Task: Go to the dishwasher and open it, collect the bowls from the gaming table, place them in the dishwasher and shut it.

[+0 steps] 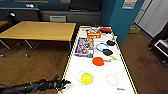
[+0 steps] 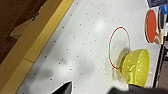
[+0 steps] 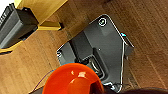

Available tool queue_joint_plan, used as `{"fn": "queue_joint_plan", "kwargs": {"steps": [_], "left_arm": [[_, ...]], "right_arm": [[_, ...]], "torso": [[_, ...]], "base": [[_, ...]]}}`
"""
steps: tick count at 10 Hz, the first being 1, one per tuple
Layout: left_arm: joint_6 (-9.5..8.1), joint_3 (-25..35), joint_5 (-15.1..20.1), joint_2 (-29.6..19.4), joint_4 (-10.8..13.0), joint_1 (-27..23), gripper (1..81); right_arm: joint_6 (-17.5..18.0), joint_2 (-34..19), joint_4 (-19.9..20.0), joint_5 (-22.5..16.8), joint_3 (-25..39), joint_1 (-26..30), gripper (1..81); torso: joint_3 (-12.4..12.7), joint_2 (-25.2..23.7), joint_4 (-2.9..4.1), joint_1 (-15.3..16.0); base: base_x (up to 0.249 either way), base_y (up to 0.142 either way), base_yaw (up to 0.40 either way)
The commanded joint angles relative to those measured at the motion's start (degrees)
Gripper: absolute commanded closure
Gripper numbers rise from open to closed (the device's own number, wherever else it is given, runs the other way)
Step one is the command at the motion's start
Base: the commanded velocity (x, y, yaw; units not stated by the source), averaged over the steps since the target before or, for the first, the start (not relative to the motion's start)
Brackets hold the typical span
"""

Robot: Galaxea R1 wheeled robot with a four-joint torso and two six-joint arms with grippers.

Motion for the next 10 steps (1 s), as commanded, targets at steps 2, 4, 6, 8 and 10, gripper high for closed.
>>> {"fn": "queue_joint_plan", "kwargs": {"steps": [2, 4, 6, 8, 10], "left_arm": [[-1.68, -3.3, 7.3, 3.9, -0.1, -9.1, 1.0], [-7.3, -5.6, 14.2, 6.3, 0.3, -13.1, 1.0], [-8.0, -5.5, 16.1, 6.6, 0.2, -15.9, 1.0], [-9.85, -7.1, 18.8, 7.6, 0.4, -16.4, 1.0], [-9.67, -7.3, 19.2, 9.0, 2.2, -16.4, 1.0]], "right_arm": [[-0.2, -3.0, -1.1, -3.8, 1.3, 2.0, 81.1], [-0.2, -3.0, -1.0, -3.8, 1.1, 2.0, 81.1], [-0.2, -3.1, -1.0, -3.8, 1.3, 2.4, 81.1], [-0.2, -3.0, -1.0, -3.8, 1.4, 2.4, 81.1], [-0.2, -3.1, -1.1, -3.8, 1.5, 2.4, 81.1]], "torso": [[0.0, 0.0, 0.0, 0.0], [0.0, 0.0, 0.0, 0.0], [0.0, 0.0, 0.0, 0.0], [0.0, 0.0, 0.0, 0.0], [0.0, 0.0, 0.0, 0.0]], "base": [[0.0, 0.0, 0.0], [0.0, 0.0, 0.0], [0.0, 0.0, 0.0], [0.0, 0.0, 0.0], [0.0, 0.0, 0.0]]}}
